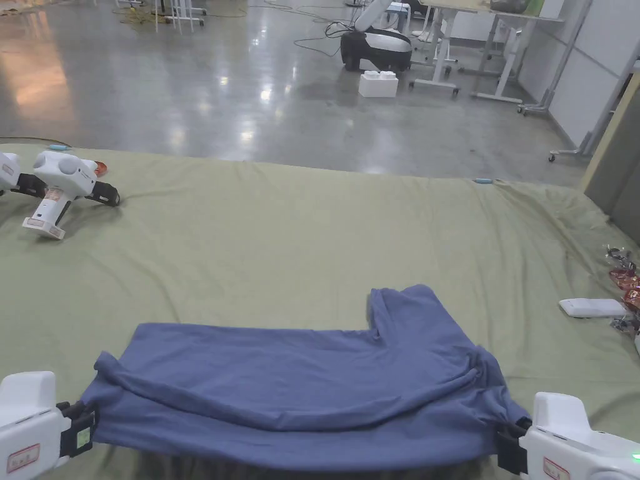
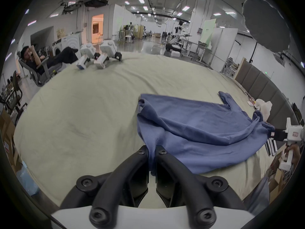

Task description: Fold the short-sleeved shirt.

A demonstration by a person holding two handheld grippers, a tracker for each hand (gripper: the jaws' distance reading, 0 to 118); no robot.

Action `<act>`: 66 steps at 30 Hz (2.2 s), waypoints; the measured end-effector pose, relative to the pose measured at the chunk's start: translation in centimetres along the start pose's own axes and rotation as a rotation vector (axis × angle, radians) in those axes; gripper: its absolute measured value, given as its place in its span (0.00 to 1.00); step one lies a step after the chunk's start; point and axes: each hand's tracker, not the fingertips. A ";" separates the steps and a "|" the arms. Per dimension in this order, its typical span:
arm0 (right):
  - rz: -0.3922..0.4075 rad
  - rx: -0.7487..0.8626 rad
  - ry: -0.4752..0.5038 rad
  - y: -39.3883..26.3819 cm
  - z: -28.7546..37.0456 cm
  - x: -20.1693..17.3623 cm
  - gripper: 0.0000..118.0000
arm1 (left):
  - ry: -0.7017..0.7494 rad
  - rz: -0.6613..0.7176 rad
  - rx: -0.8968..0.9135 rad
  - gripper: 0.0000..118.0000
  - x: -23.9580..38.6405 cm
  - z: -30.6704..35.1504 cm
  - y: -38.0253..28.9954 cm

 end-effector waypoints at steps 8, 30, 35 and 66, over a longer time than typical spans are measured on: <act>0.062 -0.068 -0.027 -5.4 4.0 -0.9 0.06 | 0.011 0.046 -0.096 0.03 -1.8 3.4 -5.8; 0.065 0.117 -0.148 -8.5 4.7 -3.5 0.70 | 0.047 0.016 -0.008 0.49 0.2 2.9 -8.0; 0.123 0.384 -0.145 -3.7 5.5 -7.3 0.69 | 0.055 -0.097 0.202 0.49 4.2 3.2 -3.3; 0.061 0.640 -0.134 2.1 2.5 -12.4 0.01 | 0.007 0.007 0.040 0.00 -0.6 -9.2 6.7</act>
